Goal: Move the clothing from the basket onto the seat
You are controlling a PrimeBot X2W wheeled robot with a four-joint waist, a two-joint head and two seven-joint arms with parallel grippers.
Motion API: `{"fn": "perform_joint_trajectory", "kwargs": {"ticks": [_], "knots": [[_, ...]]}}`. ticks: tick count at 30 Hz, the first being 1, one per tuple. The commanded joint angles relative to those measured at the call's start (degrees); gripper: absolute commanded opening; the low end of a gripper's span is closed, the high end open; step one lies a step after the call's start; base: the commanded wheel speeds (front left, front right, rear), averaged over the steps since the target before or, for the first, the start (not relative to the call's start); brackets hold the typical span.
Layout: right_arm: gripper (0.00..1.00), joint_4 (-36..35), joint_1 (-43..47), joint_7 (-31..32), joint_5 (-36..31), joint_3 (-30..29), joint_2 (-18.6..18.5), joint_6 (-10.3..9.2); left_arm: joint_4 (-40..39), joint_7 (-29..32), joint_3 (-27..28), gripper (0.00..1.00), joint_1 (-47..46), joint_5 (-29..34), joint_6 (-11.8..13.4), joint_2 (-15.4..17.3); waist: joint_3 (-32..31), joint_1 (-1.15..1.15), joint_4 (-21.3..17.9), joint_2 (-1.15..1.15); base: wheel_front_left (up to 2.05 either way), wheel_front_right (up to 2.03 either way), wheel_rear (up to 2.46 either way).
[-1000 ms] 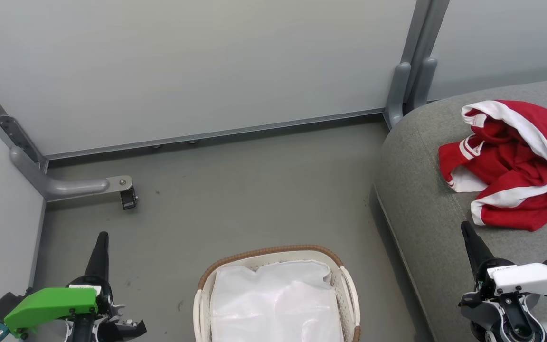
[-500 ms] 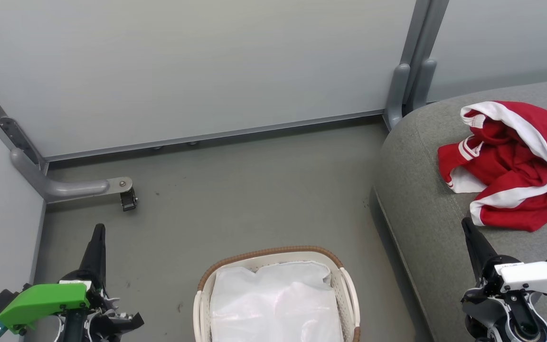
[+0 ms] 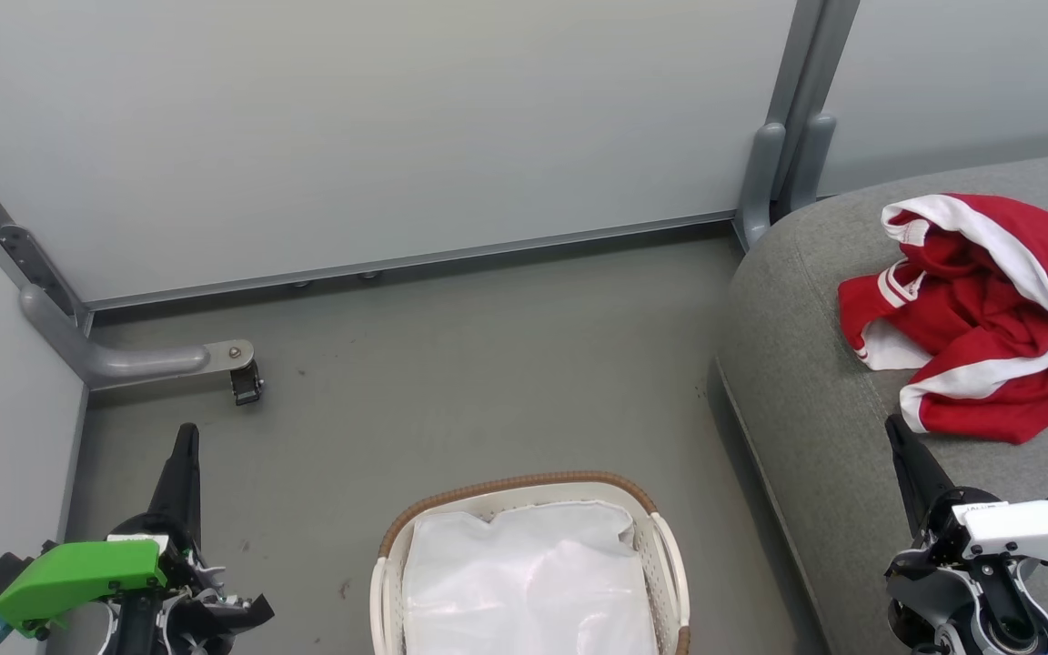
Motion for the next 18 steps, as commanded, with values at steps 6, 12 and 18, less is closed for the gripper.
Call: {"fn": "perform_joint_trajectory", "kwargs": {"ticks": [6,12,18], "knots": [[0.00,-0.23,-0.50,0.19,0.21,-0.12,-0.31,0.00,-0.12,0.24,0.13,0.00,-0.72,-0.06,-0.29,0.37,0.00,0.00,0.00,0.00,0.00,0.00,0.00],[0.00,-0.23,-0.49,0.19,0.22,-0.12,-0.31,-0.01,-0.13,0.24,0.13,0.00,-0.72,-0.06,-0.29,0.37,0.00,0.00,0.00,0.00,0.00,0.00,0.00],[0.00,-0.23,-0.49,0.19,0.22,-0.12,-0.31,-0.01,-0.12,0.24,0.13,0.00,-0.72,-0.06,-0.29,0.37,0.00,0.00,0.00,0.00,0.00,0.00,0.00]]}}
